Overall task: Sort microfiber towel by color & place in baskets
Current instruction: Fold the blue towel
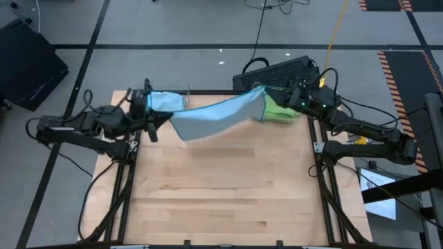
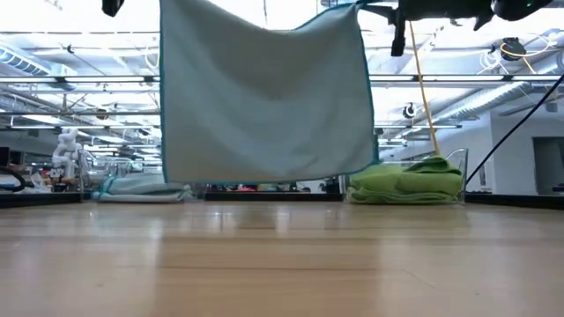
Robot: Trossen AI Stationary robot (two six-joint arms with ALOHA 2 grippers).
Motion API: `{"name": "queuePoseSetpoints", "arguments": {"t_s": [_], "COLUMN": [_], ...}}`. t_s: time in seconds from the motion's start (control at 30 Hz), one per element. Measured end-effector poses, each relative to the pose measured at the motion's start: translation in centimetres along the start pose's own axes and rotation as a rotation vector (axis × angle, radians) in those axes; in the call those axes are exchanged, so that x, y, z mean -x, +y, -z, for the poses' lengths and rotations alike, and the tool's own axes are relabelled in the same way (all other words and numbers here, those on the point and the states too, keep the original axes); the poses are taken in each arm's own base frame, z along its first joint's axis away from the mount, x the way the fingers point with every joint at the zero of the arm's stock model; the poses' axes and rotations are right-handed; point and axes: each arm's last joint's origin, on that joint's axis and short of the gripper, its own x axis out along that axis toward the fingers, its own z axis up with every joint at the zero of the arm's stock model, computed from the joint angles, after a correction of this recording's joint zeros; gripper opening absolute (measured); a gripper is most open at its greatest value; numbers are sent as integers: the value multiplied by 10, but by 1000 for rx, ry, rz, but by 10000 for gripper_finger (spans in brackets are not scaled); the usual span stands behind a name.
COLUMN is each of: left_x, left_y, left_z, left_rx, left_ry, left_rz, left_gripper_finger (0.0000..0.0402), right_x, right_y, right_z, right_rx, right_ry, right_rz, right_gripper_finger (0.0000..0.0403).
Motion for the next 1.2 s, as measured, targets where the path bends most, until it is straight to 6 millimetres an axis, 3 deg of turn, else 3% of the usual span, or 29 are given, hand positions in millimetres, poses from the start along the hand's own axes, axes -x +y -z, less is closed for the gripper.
{"name": "queuePoseSetpoints", "arguments": {"t_s": [0.17, 0.43, 0.77, 1.2], "left_x": [-1, 0, 2, 2], "left_y": [3, 12, 16, 16], "left_z": [-4, 13, 20, 22], "left_rx": [-7, -19, -21, -2], "left_ry": [-39, 147, 222, 260], "left_rz": [-43, -90, -113, -94], "left_gripper_finger": [5, 6, 4, 8], "right_x": [1, 5, 13, 12], "right_y": [-4, -14, -19, -15], "right_z": [7, 18, 11, 6], "right_rx": [-60, -115, -135, -150], "right_ry": [198, 454, 425, 409], "right_rz": [-12, 39, 112, 63], "right_gripper_finger": [2, 2, 2, 2]}}
